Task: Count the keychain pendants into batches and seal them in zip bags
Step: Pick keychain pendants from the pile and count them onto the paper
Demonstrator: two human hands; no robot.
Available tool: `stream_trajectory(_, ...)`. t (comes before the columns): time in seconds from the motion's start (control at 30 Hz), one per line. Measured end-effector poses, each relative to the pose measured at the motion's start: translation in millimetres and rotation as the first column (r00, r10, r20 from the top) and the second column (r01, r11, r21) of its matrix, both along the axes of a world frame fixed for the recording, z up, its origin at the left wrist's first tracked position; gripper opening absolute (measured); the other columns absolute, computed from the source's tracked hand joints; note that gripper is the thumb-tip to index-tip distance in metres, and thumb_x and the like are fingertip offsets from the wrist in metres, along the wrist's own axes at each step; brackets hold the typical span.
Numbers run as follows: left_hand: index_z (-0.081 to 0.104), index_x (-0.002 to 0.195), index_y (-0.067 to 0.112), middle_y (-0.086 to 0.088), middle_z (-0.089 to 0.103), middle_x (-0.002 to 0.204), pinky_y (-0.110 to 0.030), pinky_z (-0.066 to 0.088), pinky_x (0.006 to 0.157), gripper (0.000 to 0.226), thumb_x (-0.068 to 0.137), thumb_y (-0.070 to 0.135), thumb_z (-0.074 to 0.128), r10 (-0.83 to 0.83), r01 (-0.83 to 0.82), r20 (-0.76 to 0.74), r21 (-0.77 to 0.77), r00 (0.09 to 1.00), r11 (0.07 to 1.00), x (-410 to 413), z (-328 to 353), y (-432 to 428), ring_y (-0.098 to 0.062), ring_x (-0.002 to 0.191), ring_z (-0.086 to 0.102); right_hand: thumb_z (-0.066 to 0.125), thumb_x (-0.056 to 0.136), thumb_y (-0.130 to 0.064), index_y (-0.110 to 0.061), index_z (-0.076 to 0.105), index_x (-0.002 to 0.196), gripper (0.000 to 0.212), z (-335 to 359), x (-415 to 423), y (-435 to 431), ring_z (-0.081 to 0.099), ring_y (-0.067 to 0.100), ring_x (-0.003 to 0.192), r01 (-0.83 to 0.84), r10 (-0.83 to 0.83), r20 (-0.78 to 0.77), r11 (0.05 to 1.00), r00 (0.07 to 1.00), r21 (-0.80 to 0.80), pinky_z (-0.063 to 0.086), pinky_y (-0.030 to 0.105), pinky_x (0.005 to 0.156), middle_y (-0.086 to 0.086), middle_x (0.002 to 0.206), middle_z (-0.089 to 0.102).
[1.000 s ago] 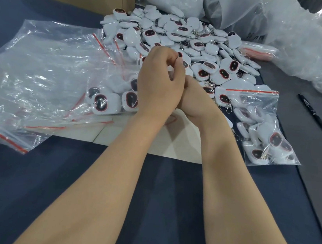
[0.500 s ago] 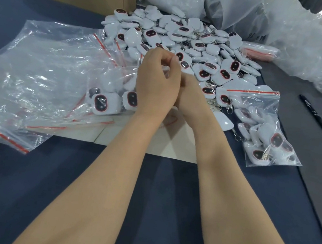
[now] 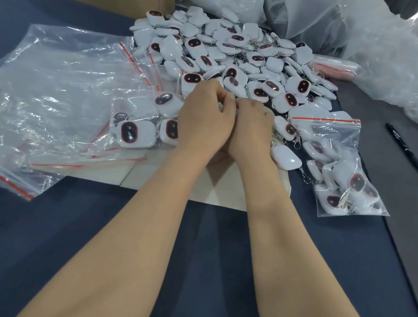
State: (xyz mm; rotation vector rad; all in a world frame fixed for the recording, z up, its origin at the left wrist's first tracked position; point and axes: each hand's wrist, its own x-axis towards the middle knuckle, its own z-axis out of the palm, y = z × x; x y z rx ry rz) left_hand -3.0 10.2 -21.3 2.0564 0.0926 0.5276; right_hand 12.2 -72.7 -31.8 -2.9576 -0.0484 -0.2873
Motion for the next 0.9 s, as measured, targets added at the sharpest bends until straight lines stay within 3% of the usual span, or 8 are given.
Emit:
stream_trajectory(0.13, 0.059, 0.091, 0.013, 0.0, 0.062, 0.096, -0.03, 0.045, 0.077, 0.013, 0.092, 0.023, 0.051, -0.003, 0.003, -0.003, 0.003, 1.0, 1.0, -1, -1, -1, -0.014, 0.088, 0.057, 0.056, 0.088, -0.014, -0.018, 0.044, 0.136, 0.049, 4, -2, -7, 0.038, 0.033, 0.126, 0.03, -0.027, -0.027, 0.993, 0.999, 0.113, 0.033, 0.037, 0.102, 0.01, 0.14, 0.038)
stream_trajectory(0.27, 0.057, 0.088, 0.014, 0.0, 0.062, 0.094, -0.026, 0.042, 0.073, 0.012, 0.092, 0.024, 0.051, -0.003, 0.003, 0.002, 0.011, 1.0, 1.0, -1, -1, -1, -0.014, 0.085, 0.056, 0.057, 0.084, -0.012, -0.017, 0.048, 0.13, 0.047, 7, -2, -6, 0.036, 0.033, 0.127, 0.001, 0.002, -0.083, 0.999, 0.997, 0.041, 0.033, 0.039, 0.103, 0.015, 0.134, 0.044)
stream_trajectory(0.43, 0.059, 0.091, 0.012, 0.0, 0.063, 0.095, -0.027, 0.043, 0.074, 0.014, 0.092, 0.023, 0.051, 0.0, 0.0, 0.005, 0.011, 1.0, 1.0, -2, -1, -1, -0.013, 0.086, 0.057, 0.055, 0.086, -0.007, -0.016, 0.046, 0.13, 0.046, 11, -8, -6, 0.035, 0.035, 0.124, 0.024, -0.016, -0.059, 0.991, 0.998, 0.132, 0.033, 0.037, 0.102, 0.015, 0.137, 0.035)
stream_trajectory(0.67, 0.059, 0.091, 0.012, -0.001, 0.062, 0.098, -0.026, 0.041, 0.075, 0.014, 0.092, 0.023, 0.051, 0.004, -0.004, 0.003, 0.021, 1.0, 1.0, 0, -1, 0, -0.015, 0.089, 0.056, 0.047, 0.087, -0.009, -0.017, 0.049, 0.131, 0.045, 18, -8, -6, 0.042, 0.036, 0.121, -0.091, 0.114, -0.155, 0.984, 0.981, 0.152, 0.038, 0.039, 0.098, 0.018, 0.13, 0.05)
stream_trajectory(0.73, 0.059, 0.091, 0.012, -0.001, 0.062, 0.098, -0.027, 0.04, 0.074, 0.014, 0.092, 0.023, 0.051, 0.002, -0.002, 0.004, 0.02, 1.0, 1.0, 0, -2, -1, -0.015, 0.089, 0.055, 0.048, 0.086, -0.008, -0.015, 0.054, 0.126, 0.04, 17, -8, -6, 0.047, 0.035, 0.118, -0.109, 0.132, -0.175, 0.985, 0.976, 0.134, 0.042, 0.036, 0.09, 0.018, 0.127, 0.053)
stream_trajectory(0.83, 0.059, 0.092, 0.011, -0.001, 0.063, 0.099, -0.027, 0.04, 0.075, 0.014, 0.092, 0.023, 0.051, 0.007, -0.007, 0.004, 0.002, 1.0, 1.0, 0, -2, -1, -0.015, 0.09, 0.055, 0.053, 0.086, -0.006, -0.013, 0.062, 0.103, 0.02, 14, -7, -6, 0.057, 0.031, 0.102, -0.058, 0.076, -0.08, 0.976, 0.994, 0.21, 0.038, 0.029, 0.072, 0.015, 0.114, 0.059)
stream_trajectory(0.9, 0.06, 0.094, 0.008, -0.002, 0.064, 0.099, -0.027, 0.042, 0.079, 0.016, 0.092, 0.021, 0.052, 0.009, -0.009, 0.015, -0.047, 1.0, 0.999, 0, 0, 0, -0.016, 0.092, 0.057, 0.059, 0.085, -0.006, -0.014, 0.061, 0.11, 0.026, 10, -6, -5, 0.055, 0.03, 0.105, 0.01, -0.003, -0.026, 0.961, 1.0, 0.278, 0.042, 0.032, 0.077, 0.013, 0.12, 0.052)
